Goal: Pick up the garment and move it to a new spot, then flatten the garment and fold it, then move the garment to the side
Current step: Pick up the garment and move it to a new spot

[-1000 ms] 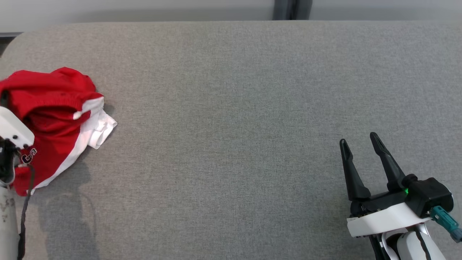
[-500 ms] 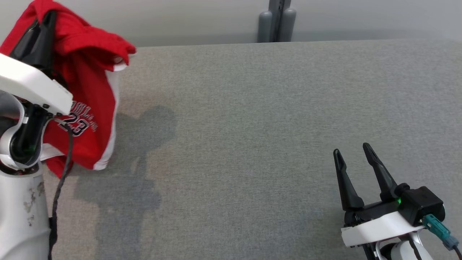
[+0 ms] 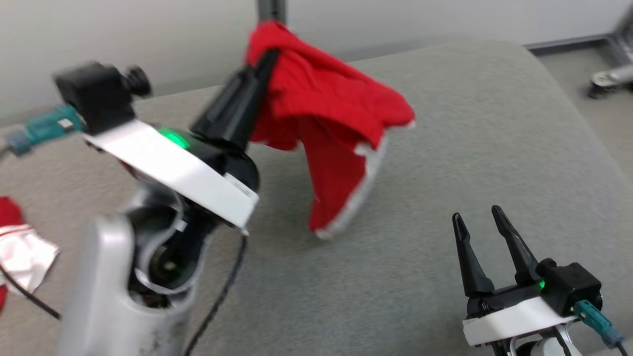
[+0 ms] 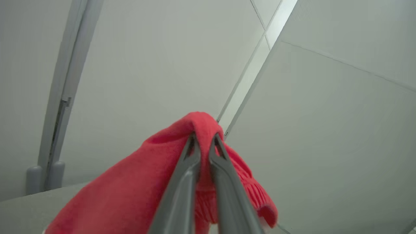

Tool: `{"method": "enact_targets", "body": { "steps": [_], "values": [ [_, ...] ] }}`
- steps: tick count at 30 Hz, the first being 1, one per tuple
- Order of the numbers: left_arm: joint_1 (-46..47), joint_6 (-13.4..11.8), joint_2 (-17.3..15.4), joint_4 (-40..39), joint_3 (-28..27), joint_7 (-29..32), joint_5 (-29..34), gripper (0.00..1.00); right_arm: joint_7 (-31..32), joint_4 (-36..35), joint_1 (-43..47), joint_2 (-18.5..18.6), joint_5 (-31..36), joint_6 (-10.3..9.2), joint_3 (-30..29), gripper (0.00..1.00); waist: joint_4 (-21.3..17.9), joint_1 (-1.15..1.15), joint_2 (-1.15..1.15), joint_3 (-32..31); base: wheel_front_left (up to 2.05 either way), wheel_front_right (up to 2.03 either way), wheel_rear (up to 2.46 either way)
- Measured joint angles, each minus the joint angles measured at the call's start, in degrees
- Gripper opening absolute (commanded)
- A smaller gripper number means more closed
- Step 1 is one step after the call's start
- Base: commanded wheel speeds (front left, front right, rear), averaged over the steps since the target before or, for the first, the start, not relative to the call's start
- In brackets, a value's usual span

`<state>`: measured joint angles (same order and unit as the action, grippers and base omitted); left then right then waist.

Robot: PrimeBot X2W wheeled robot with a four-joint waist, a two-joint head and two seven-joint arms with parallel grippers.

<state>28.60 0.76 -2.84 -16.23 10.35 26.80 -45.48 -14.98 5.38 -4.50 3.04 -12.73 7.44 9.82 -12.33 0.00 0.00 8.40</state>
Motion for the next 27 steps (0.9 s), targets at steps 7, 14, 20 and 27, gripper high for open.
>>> {"method": "enact_targets", "body": {
  "steps": [7,14,20,27],
  "values": [
    [-4.4,-8.8,0.2,8.5,7.8,-15.3,-12.8,0.0,0.0,0.2,1.0,-0.2,-1.2,0.0,0.0,1.0,-7.7,0.0,0.0,0.1,0.0,0.0,0.0],
    [-6.3,-10.2,0.0,30.8,1.8,-26.8,-17.6,0.0,0.0,0.0,1.6,-0.2,-1.9,0.0,-0.6,1.0,-11.1,0.0,0.0,1.2,0.0,0.0,0.0],
    [-7.2,-7.7,-1.5,47.5,-5.1,-32.2,-20.9,0.0,0.0,-0.1,1.7,-0.2,-1.5,0.0,-0.5,1.0,-9.5,0.0,0.0,1.5,0.0,0.0,0.0],
    [-5.1,0.5,-1.1,55.4,-3.8,-35.5,-20.7,1.0,0.0,0.0,1.5,-0.3,-0.4,0.0,-0.3,1.0,-5.5,0.0,0.0,1.6,0.0,0.0,0.0]
  ]
}}
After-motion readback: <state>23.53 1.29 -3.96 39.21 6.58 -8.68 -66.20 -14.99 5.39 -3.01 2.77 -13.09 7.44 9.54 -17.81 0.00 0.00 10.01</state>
